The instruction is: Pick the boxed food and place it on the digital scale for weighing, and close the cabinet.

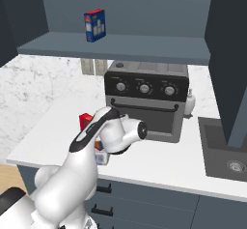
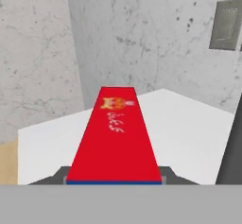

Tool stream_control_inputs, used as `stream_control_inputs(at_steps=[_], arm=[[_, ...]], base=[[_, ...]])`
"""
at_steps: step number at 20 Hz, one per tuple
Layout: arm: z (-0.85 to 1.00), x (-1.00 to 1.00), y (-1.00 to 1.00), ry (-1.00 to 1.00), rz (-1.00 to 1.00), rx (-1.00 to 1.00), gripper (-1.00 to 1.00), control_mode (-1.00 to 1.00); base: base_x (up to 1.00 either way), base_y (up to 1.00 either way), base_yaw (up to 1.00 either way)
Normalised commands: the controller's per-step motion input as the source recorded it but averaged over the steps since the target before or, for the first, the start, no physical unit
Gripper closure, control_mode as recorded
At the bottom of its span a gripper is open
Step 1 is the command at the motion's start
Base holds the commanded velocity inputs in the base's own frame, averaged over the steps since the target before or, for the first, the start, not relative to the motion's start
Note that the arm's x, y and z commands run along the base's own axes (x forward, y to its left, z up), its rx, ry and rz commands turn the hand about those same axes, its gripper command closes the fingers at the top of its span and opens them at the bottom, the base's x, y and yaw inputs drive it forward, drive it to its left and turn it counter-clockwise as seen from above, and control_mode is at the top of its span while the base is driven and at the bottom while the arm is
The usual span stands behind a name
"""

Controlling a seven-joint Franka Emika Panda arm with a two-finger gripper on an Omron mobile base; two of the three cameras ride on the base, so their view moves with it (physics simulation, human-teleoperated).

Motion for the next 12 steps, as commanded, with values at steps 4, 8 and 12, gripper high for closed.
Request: stream_control_inputs(at_steps=[4,8,12], arm=[[-0.13,0.30,0.00,-0.01,0.00,0.00,1.00,-1.00],[-0.04,0.19,0.00,0.00,0.00,0.00,1.00,-1.00],[0.00,0.00,0.00,0.00,0.00,0.00,1.00,-1.00]], base=[[0.00,0.00,0.00],[0.00,0.00,0.00],[0.00,0.00,0.00]])
